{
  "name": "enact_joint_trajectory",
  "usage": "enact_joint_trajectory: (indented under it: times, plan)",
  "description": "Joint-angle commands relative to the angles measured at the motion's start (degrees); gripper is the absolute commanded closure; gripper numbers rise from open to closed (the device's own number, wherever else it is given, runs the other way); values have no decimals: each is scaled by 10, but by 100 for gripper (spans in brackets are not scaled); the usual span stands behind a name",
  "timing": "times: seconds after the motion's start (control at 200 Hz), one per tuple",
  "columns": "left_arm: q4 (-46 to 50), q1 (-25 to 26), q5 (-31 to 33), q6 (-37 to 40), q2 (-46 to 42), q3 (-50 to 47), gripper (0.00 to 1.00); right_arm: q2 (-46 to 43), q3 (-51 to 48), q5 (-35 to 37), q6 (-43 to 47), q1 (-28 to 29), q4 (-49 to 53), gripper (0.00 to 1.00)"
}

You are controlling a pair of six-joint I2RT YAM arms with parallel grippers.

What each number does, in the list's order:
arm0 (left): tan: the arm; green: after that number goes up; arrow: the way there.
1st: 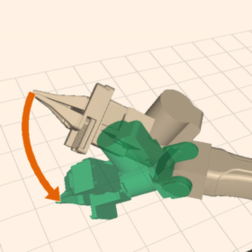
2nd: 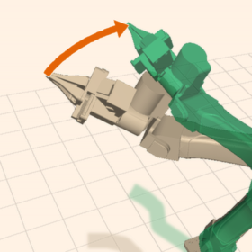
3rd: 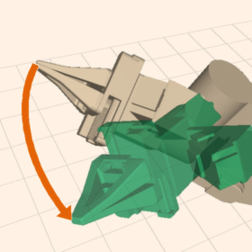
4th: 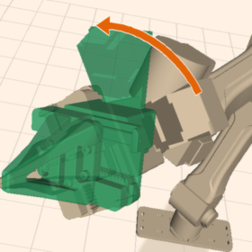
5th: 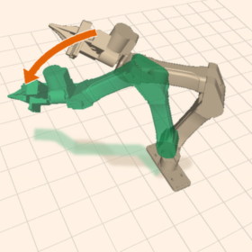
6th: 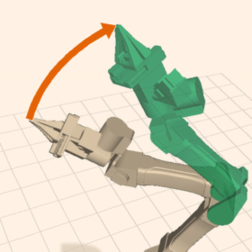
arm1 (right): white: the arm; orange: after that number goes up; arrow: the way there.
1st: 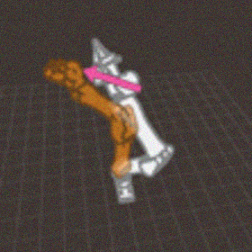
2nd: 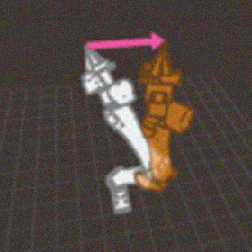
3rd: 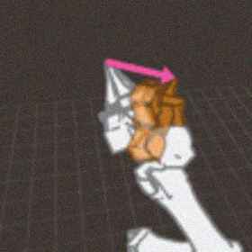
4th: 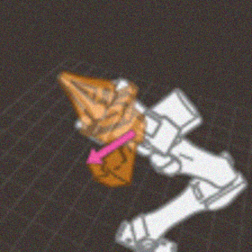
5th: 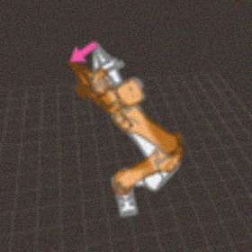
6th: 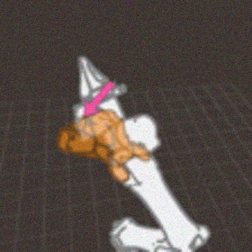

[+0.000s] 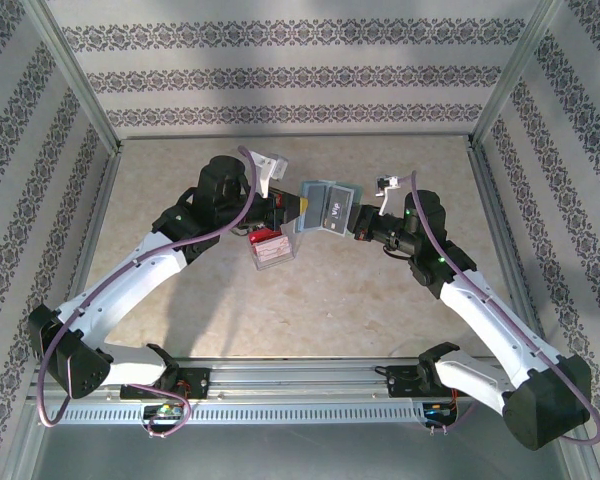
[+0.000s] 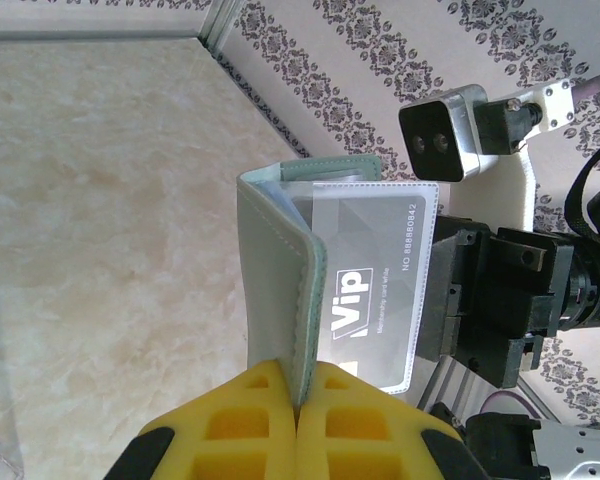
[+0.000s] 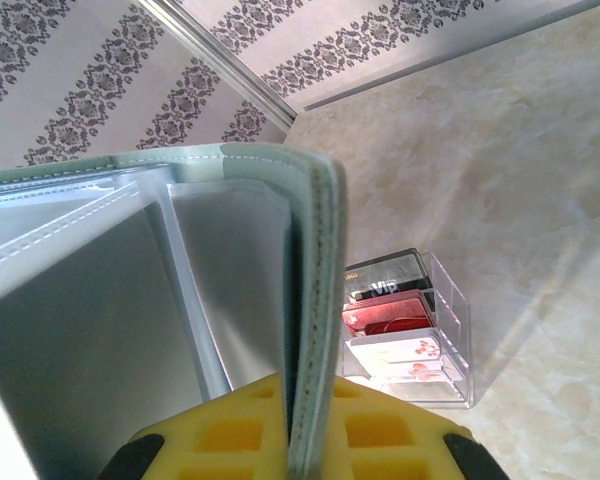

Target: Take the credit cards out of the card holder

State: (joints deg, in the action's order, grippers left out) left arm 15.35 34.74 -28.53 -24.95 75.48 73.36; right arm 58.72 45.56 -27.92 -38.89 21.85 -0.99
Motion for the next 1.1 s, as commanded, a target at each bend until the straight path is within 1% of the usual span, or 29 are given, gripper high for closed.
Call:
enact_joint_trajectory:
  times: [0.0, 0.814, 0.959, 1.094]
  plan:
    - [-29, -6, -19, -11, -19, -3, 100, -14, 1, 9, -4, -11, -1, 94]
    - [-40, -7, -23, -19, -17, -10, 100, -18, 15, 14, 0, -12, 24, 94]
    - [-54, -7, -20, -39, -19, -27, 100, -26, 12, 22, 3, -12, 45, 90]
    - [-82, -7, -22, -75, -26, -66, 100, -37, -3, 29, 2, -11, 65, 90]
